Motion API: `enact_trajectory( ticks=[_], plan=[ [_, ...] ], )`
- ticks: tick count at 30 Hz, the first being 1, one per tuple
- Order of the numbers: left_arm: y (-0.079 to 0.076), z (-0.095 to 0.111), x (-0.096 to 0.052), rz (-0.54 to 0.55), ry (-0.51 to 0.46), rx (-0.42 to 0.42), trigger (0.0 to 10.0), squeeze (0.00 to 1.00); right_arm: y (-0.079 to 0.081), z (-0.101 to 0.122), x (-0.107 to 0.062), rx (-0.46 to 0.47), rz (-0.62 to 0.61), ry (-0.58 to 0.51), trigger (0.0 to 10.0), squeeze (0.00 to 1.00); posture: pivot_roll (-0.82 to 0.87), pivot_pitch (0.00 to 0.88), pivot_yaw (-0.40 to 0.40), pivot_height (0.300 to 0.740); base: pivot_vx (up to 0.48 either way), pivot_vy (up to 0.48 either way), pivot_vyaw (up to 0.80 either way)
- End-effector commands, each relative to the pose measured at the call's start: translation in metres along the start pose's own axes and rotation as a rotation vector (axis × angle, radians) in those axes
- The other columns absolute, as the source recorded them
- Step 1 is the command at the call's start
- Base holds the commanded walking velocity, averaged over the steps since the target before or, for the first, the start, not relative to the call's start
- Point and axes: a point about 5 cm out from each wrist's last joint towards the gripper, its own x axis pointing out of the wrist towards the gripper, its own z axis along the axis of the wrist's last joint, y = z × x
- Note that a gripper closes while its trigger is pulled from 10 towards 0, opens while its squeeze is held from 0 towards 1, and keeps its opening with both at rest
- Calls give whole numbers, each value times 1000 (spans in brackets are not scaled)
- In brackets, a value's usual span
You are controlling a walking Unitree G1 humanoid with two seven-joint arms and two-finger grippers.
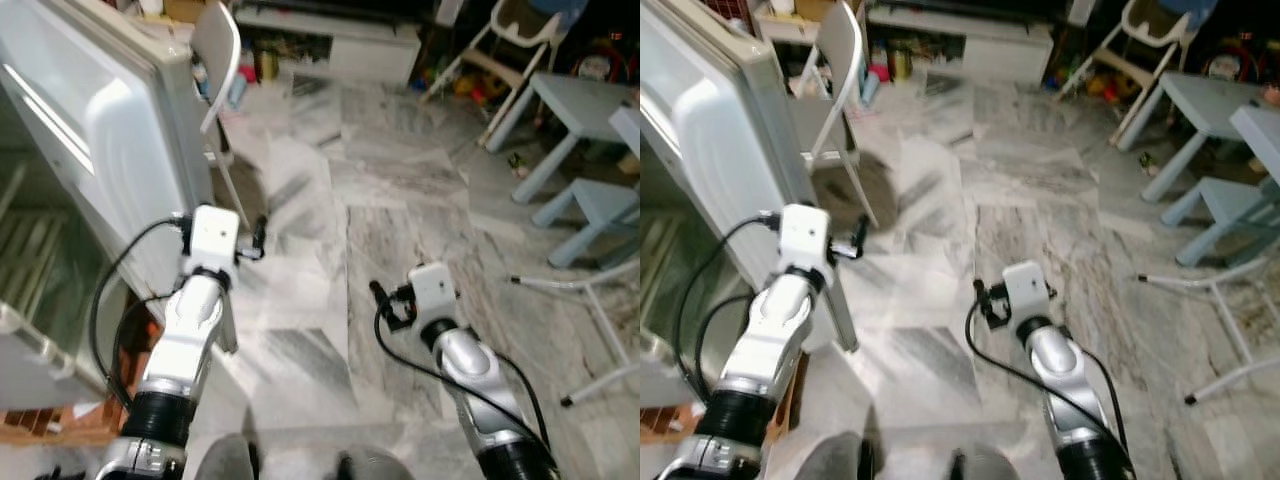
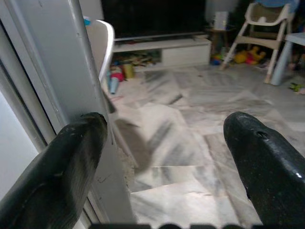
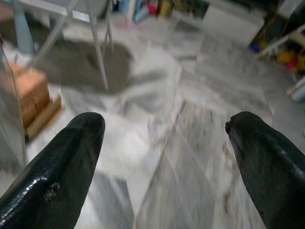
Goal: Restocking fridge
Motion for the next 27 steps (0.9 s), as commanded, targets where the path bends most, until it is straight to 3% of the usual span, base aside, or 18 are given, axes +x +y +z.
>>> enact_trajectory(
  ticks=[1, 7, 17, 27],
  plan=[
    [32, -5, -9, 138, 14, -9, 10000, 0, -9, -10, -5, 8, -22, 44, 10000, 0, 89, 77, -124, 740, 0, 0, 656],
    [24, -19, -28, 91, 39, -8, 10000, 0, -8, -12, -4, 5, -15, 54, 10000, 0, 105, 80, -134, 740, 0, 0, 619],
    [26, -12, -26, 78, 7, -20, 10000, 0, -7, -13, -1, 2, -10, 64, 10000, 0, 111, 74, -135, 740, 0, 0, 51],
    [42, -17, -48, 107, 12, 19, 10000, 0, -11, -14, -2, 12, -46, 63, 10000, 0, 113, 76, -124, 740, 0, 0, 0]
  ],
)
